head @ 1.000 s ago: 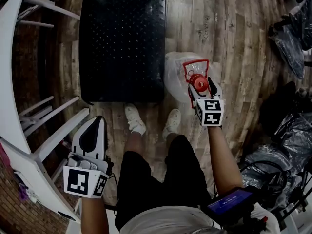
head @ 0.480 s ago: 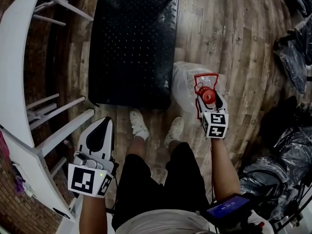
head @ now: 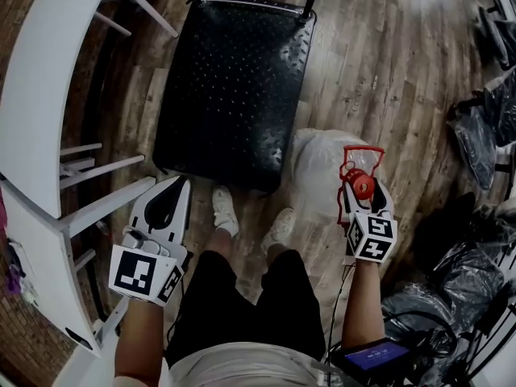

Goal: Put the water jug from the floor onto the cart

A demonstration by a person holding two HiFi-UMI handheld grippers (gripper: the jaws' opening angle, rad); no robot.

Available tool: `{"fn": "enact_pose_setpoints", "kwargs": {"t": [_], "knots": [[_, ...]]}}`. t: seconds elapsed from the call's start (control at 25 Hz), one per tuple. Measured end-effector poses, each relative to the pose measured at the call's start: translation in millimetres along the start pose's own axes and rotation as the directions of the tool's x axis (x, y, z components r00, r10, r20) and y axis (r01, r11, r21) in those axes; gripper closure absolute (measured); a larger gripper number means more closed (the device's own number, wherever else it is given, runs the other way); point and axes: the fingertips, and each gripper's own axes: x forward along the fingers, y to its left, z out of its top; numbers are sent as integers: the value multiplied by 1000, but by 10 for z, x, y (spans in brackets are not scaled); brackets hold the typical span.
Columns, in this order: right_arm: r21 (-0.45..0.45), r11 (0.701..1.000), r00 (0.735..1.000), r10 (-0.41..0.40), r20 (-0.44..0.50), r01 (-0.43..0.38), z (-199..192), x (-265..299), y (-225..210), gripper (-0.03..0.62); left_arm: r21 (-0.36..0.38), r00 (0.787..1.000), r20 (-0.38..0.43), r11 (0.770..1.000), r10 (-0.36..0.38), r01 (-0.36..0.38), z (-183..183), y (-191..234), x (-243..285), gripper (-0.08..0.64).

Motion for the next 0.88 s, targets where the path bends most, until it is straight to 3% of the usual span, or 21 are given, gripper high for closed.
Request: {"fn": "enact_pose_setpoints", "kwargs": {"t": [0.2, 0.36, 0.52, 0.88], "knots": [[-46, 999, 1000, 2, 19, -1, 564, -310, 98, 282, -48, 998, 33, 998, 45, -44, 83, 237, -207, 558], [-140, 990, 998, 40, 51, -32, 1080, -521, 321, 282, -58, 995, 66, 996, 76, -72, 200, 337, -419, 559], [-220, 972, 992, 102, 71, -84, 1573, -592, 667, 282, -44, 992, 77, 994, 100, -97, 222, 487, -600, 560], [-321, 925, 962, 249, 115, -202, 2474, -289, 1634, 282, -104, 977, 110, 980, 183, -171, 159, 1040, -942, 560]]}}
